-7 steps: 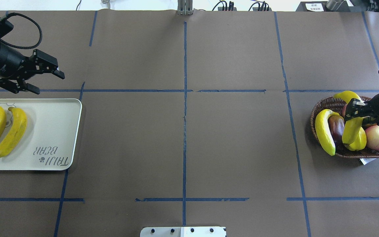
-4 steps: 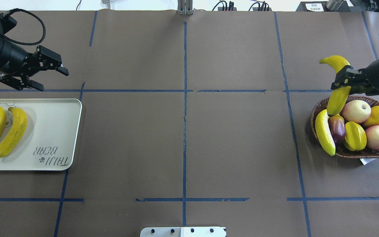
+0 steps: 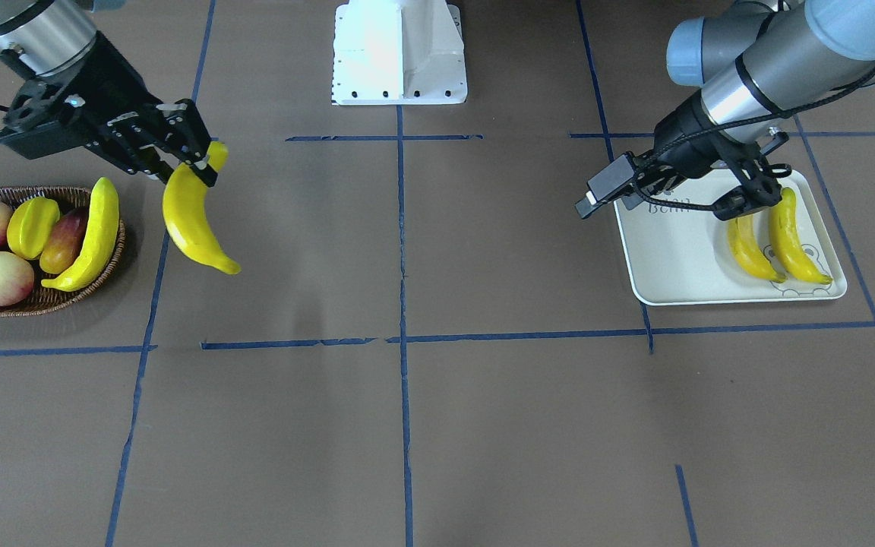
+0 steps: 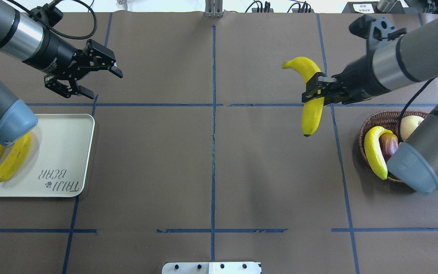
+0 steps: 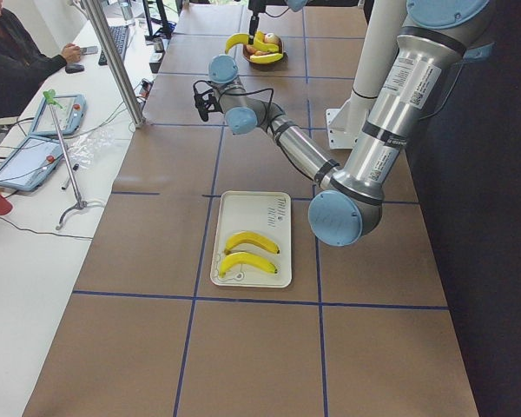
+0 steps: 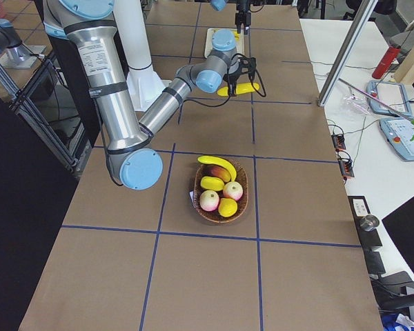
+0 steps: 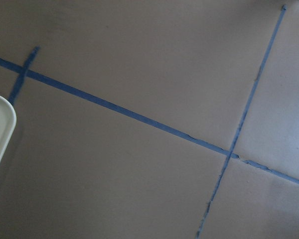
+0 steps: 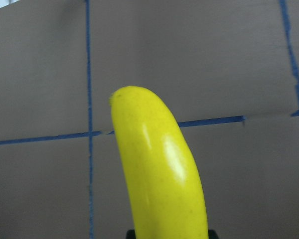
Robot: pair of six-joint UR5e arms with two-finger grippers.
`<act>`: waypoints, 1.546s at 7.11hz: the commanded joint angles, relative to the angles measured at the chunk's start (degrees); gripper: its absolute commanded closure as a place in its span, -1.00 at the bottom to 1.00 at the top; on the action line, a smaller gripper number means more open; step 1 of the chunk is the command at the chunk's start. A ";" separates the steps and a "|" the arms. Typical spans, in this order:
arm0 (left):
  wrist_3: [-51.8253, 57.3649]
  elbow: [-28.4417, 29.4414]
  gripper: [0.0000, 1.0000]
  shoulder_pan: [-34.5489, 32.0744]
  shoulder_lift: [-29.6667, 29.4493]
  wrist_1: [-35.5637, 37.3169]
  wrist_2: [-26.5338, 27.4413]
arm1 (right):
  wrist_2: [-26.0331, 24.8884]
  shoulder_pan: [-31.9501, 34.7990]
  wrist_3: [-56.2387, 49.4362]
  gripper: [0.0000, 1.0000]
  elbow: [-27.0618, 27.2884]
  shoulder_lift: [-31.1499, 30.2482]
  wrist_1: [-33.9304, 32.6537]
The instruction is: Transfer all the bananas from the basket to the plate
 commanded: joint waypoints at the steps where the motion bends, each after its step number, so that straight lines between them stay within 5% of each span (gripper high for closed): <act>1: -7.20 0.21 -1.00 0.78 -2.72 -5.52 0.06 | -4.41 -7.64 2.20 1.00 -0.02 3.91 0.10; 2: -13.59 0.21 -1.00 2.18 -2.98 -10.61 2.23 | -9.66 -11.94 5.87 1.00 0.06 6.37 0.10; 5: -27.26 0.04 -1.00 14.19 -6.06 -19.70 20.74 | -24.18 -21.71 9.07 1.00 -0.11 9.29 -0.25; 11: -27.72 4.78 -1.00 17.57 -10.98 -19.80 21.85 | -26.50 -23.67 9.25 1.00 -0.46 10.96 -1.31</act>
